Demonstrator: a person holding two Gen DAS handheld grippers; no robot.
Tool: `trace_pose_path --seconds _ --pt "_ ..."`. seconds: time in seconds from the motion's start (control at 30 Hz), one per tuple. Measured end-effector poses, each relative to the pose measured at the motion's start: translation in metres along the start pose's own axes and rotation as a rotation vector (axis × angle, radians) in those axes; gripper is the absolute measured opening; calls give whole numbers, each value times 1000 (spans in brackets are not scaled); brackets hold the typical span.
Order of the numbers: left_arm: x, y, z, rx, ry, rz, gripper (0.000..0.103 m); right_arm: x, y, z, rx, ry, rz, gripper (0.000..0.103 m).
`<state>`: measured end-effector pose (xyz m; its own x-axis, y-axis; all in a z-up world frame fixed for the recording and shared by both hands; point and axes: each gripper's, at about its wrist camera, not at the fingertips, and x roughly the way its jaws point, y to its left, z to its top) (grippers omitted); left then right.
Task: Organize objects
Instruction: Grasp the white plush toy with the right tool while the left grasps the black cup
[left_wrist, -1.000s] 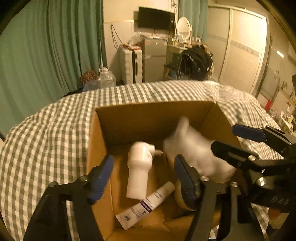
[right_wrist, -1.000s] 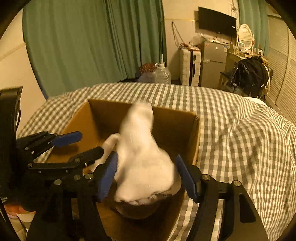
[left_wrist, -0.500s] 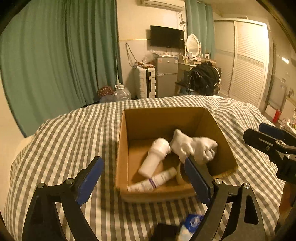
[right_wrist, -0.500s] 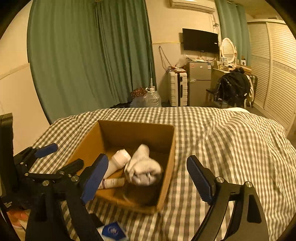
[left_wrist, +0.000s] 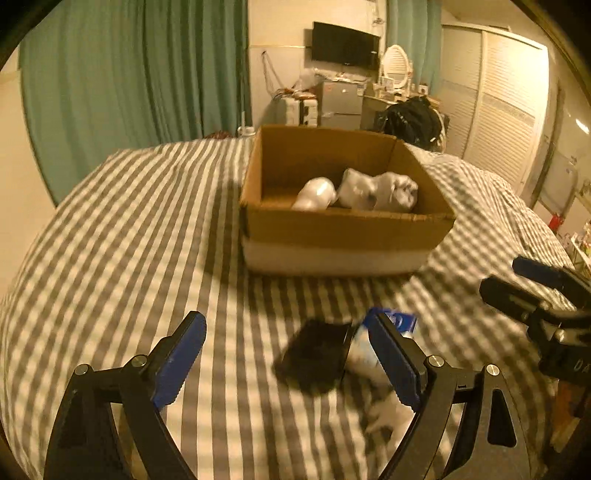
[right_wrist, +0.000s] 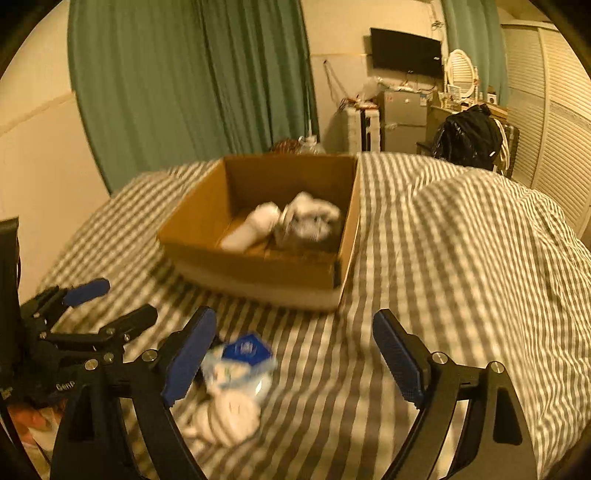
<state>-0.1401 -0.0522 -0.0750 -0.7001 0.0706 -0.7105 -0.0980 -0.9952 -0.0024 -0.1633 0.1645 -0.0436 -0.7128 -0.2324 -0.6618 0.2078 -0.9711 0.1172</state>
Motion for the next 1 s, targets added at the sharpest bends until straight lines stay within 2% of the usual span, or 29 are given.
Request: trace_pose_path --seconds 0.2,0.3,0.5,0.67,0.73,0.9,1.0 --pt "-5 -6 -25 50 23 -8 92 13 17 -34 -59 118 32 87" --pt "-2 -7 -36 77 50 44 92 20 28 -45 -101 165 38 87" --pt "0 8 -41 13 86 33 92 39 34 -54 -128 268 83 87" --pt "2 9 -41 11 92 36 92 56 44 -60 -184 344 88 87" --pt "3 10 -42 7 98 35 92 61 50 -63 -213 369 103 84" --pt "5 10 -41 15 103 43 92 67 57 -67 -242 408 158 66" --pt "6 8 -39 25 108 51 92 66 60 -68 -252 411 160 65"
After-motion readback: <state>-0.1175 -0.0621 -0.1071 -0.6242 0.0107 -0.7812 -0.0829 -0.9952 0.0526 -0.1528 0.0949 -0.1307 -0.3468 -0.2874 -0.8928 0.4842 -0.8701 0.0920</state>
